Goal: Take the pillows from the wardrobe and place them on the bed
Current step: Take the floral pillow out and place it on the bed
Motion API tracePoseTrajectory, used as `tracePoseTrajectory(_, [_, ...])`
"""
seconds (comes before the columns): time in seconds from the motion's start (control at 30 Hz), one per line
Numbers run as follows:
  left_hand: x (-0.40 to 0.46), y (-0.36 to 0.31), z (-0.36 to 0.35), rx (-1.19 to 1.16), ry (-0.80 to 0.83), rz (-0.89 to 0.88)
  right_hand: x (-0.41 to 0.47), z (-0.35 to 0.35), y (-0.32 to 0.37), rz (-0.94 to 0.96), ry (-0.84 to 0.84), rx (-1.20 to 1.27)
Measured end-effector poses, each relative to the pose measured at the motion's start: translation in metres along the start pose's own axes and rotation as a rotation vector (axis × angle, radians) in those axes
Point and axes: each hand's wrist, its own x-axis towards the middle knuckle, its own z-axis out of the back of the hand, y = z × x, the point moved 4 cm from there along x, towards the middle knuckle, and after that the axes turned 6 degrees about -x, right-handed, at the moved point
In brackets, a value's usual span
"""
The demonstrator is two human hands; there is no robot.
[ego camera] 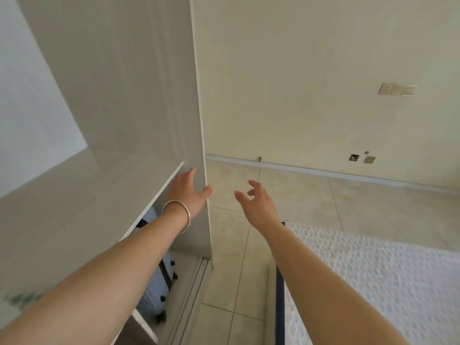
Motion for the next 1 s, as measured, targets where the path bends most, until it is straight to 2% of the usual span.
tracePoseTrajectory(0.3, [0.103, 0.077, 0.028, 0.071, -0.148, 0.201, 0.121, -0.083, 0.071, 0.165, 0.175, -0.068])
tracePoseTrajectory(0.6, [0.181, 0.165, 0.094, 0.101, -0.314, 0.409, 0.207, -0.194, 0.175, 0.373, 0.364, -0.083])
tracePoseTrajectory(0.77, [0.186, 0.216, 0.139, 0.116, -0.459, 0.551, 0.229, -0.269, 0.223, 0.491, 0.547, -0.089])
tracePoseTrajectory(1.0, [0.133, 0.284, 0.203, 0.092, -0.813, 0.849, 0.204, -0.388, 0.292, 0.749, 0.942, -0.115])
